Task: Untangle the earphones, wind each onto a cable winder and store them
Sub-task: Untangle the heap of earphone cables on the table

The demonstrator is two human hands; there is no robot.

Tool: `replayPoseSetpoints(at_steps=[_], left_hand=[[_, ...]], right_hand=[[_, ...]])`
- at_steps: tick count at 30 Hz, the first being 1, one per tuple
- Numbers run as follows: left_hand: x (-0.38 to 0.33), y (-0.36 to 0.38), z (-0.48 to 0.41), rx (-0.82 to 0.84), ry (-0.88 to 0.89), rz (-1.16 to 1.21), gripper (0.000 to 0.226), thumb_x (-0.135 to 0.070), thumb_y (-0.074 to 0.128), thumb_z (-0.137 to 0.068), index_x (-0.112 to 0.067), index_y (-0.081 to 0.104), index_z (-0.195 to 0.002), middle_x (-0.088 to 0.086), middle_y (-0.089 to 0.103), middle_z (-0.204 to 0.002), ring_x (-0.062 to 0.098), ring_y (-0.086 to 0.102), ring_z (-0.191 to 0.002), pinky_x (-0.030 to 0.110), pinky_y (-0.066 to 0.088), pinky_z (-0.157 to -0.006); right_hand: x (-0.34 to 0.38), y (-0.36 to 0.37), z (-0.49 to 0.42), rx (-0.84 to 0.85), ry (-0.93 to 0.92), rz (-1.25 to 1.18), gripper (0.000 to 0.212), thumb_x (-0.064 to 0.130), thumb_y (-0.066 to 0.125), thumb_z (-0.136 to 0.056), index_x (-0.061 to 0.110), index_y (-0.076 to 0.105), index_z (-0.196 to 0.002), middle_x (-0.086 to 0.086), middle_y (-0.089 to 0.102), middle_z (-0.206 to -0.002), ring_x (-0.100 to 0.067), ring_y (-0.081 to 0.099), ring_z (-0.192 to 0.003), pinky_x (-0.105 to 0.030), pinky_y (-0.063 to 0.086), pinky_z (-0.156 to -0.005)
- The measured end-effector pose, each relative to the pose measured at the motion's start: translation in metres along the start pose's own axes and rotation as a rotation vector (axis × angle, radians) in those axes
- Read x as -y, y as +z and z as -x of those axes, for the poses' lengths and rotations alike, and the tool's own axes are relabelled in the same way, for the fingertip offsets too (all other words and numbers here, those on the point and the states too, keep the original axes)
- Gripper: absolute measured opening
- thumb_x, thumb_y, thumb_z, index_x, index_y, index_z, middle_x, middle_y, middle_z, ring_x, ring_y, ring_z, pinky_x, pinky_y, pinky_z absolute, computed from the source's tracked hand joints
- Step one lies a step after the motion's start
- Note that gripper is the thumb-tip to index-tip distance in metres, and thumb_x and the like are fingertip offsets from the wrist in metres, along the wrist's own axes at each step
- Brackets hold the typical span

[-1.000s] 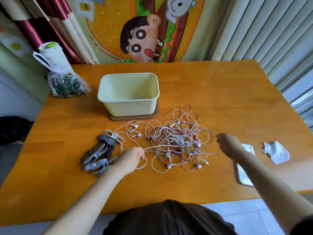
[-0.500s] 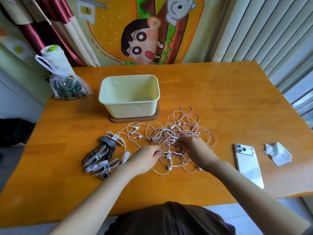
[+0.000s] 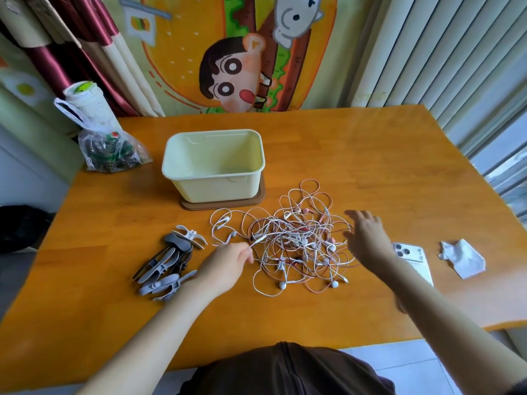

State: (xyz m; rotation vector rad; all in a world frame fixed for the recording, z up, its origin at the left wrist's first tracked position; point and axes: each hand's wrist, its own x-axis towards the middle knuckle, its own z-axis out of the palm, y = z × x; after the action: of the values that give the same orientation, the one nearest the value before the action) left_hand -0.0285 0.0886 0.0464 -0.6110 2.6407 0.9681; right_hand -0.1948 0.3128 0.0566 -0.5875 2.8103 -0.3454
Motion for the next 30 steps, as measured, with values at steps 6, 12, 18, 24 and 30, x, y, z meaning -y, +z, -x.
replayPoseSetpoints(at_steps=[6, 12, 18, 24, 30], left_hand=[[-0.040, 0.008, -0.004, 0.014, 0.141, -0.002, 0.029, -0.024, 0.037, -0.103, -0.015, 0.065, -0.101, -0.004, 0.058, -0.071, 0.014, 0.053, -0.063, 0.029, 0.040, -0.055], [-0.024, 0.001, -0.002, -0.048, 0.095, -0.006, 0.025, -0.022, 0.039, -0.102, -0.018, 0.060, -0.091, -0.002, 0.057, -0.078, 0.021, 0.056, -0.074, 0.035, 0.045, -0.065], [0.022, 0.004, -0.007, 0.006, -0.071, -0.053, 0.035, -0.019, 0.034, -0.102, -0.023, 0.057, -0.076, -0.003, 0.055, -0.076, 0.021, 0.056, -0.076, 0.034, 0.045, -0.065], [0.016, 0.005, -0.009, -0.029, -0.061, -0.104, 0.036, -0.024, 0.032, -0.103, -0.025, 0.053, -0.073, -0.001, 0.064, -0.085, 0.017, 0.056, -0.088, 0.034, 0.045, -0.080], [-0.012, 0.005, -0.006, -0.001, 0.024, -0.133, 0.030, -0.026, 0.034, -0.103, -0.018, 0.058, -0.087, -0.005, 0.060, -0.098, 0.016, 0.051, -0.102, 0.036, 0.041, -0.094]], right_hand=[[0.071, 0.012, 0.036, 0.219, -0.525, -0.316, 0.035, 0.018, 0.056, -0.094, 0.014, 0.052, -0.128, -0.001, 0.060, -0.124, -0.013, 0.054, -0.113, -0.023, 0.042, -0.096], [0.060, 0.008, 0.021, 0.042, -0.373, -0.355, 0.022, 0.006, 0.045, -0.098, 0.010, 0.066, -0.097, 0.008, 0.057, -0.070, 0.002, 0.049, -0.058, -0.013, 0.038, -0.058], [-0.005, -0.006, -0.016, -0.185, -0.021, -0.322, 0.027, -0.006, 0.041, -0.092, 0.009, 0.063, -0.086, 0.002, 0.056, -0.065, -0.016, 0.048, -0.052, -0.027, 0.036, -0.059], [-0.022, 0.004, -0.022, -0.185, 0.145, -0.349, 0.025, 0.001, 0.040, -0.095, 0.003, 0.065, -0.094, -0.009, 0.065, -0.081, -0.033, 0.060, -0.076, -0.035, 0.043, -0.067], [0.027, 0.005, 0.008, 0.129, -0.184, -0.122, 0.059, 0.011, 0.058, -0.091, 0.014, 0.032, -0.144, -0.007, 0.037, -0.146, -0.023, 0.032, -0.135, -0.031, 0.025, -0.112]])
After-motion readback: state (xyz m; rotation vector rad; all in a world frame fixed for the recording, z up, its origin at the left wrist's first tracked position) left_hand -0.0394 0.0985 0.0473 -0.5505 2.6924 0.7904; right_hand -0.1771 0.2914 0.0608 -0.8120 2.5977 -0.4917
